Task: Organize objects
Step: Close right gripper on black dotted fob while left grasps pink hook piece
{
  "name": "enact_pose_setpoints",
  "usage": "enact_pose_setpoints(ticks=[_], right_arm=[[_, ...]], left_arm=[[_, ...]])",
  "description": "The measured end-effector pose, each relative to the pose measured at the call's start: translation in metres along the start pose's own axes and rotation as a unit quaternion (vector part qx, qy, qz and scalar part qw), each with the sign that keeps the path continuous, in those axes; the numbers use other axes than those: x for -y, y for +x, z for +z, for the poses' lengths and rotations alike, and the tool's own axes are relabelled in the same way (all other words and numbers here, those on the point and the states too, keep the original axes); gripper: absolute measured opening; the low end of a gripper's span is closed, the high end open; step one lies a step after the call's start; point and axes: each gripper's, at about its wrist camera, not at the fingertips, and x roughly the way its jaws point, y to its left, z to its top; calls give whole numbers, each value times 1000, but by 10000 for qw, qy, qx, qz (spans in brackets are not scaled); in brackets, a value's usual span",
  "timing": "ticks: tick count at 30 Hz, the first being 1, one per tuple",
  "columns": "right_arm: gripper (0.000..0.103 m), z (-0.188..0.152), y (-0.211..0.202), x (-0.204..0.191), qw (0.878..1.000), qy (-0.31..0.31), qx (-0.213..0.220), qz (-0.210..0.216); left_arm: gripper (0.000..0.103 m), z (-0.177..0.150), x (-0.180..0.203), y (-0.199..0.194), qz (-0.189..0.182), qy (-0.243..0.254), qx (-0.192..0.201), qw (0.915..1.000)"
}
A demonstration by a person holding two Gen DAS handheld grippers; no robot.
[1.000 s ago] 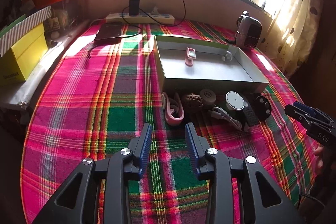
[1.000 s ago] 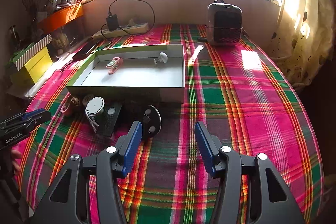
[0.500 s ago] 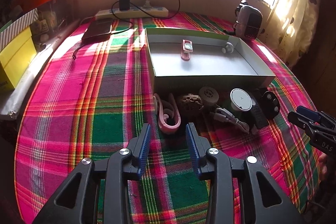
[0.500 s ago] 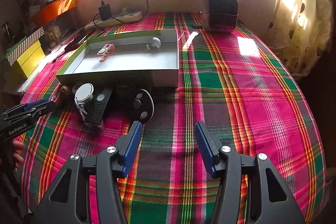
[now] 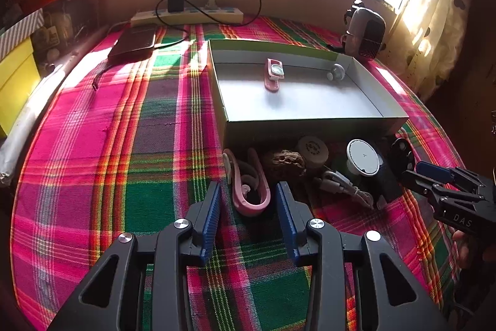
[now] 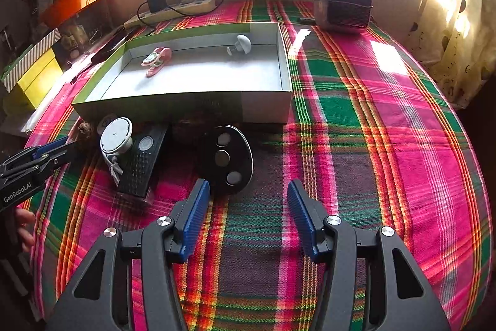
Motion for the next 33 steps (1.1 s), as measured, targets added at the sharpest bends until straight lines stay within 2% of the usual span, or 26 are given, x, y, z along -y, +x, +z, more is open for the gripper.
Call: enact_pose_setpoints(ticks=[9, 16, 27, 33], right_arm=[[60, 6, 7, -5, 9997, -232, 14, -103], [61, 12, 13, -4, 9996, -268, 89, -71], [61, 18, 13, 11, 9990, 136, 203, 373], [58, 18, 14, 7, 9995, 38, 188, 263]], left_arm=[[34, 1, 2, 2, 55, 66, -10, 10000], [34, 4, 5, 5, 174, 152, -28, 9997], [34, 5, 5, 6, 317, -54, -30, 9995], [34, 8, 12, 10, 550, 12, -40, 9985]])
